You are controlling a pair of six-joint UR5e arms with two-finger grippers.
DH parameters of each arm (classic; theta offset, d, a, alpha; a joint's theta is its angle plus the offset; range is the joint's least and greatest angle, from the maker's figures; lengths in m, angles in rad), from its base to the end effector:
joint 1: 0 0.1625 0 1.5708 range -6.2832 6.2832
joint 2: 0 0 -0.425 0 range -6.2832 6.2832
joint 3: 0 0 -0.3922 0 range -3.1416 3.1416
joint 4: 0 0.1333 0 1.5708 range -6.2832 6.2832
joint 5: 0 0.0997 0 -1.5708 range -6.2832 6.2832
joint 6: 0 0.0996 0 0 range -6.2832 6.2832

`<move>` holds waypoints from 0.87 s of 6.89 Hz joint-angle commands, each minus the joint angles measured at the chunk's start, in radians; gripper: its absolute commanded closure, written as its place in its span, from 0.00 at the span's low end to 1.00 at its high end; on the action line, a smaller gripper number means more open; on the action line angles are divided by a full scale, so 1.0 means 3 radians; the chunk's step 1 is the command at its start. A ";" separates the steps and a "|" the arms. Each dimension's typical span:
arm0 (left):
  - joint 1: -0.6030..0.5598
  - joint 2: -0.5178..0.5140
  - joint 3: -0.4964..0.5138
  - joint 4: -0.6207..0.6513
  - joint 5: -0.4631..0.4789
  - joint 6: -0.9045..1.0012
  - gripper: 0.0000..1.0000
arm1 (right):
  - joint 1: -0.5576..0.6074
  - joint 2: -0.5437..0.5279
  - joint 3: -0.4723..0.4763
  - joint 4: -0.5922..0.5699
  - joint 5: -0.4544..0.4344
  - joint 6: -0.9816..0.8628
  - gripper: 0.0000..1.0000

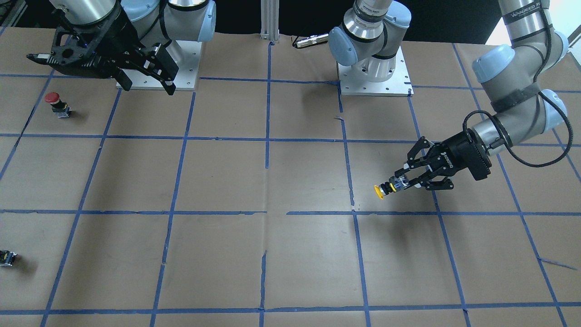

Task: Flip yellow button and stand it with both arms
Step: 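Lift the button with the left gripper while the right gripper moves in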

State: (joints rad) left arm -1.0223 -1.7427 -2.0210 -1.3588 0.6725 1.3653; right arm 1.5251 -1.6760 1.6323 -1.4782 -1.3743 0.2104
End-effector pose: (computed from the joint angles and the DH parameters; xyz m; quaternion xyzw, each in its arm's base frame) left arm 0.0586 -0.5010 0.2560 -0.2691 -0.8445 0.2418 0.3948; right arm 0.1324 -0.4485 0.4998 0.1294 0.9864 0.0323 0.0957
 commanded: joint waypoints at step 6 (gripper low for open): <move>-0.1514 0.0205 -0.0079 -0.0359 -0.2369 -0.2230 0.90 | -0.0038 0.0289 0.0050 -0.0758 0.1406 0.2146 0.00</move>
State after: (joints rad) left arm -1.3974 -1.6885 -2.0496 -1.4789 0.0117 0.7274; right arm 1.4865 -1.6097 1.6444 -1.6470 -0.9591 0.7993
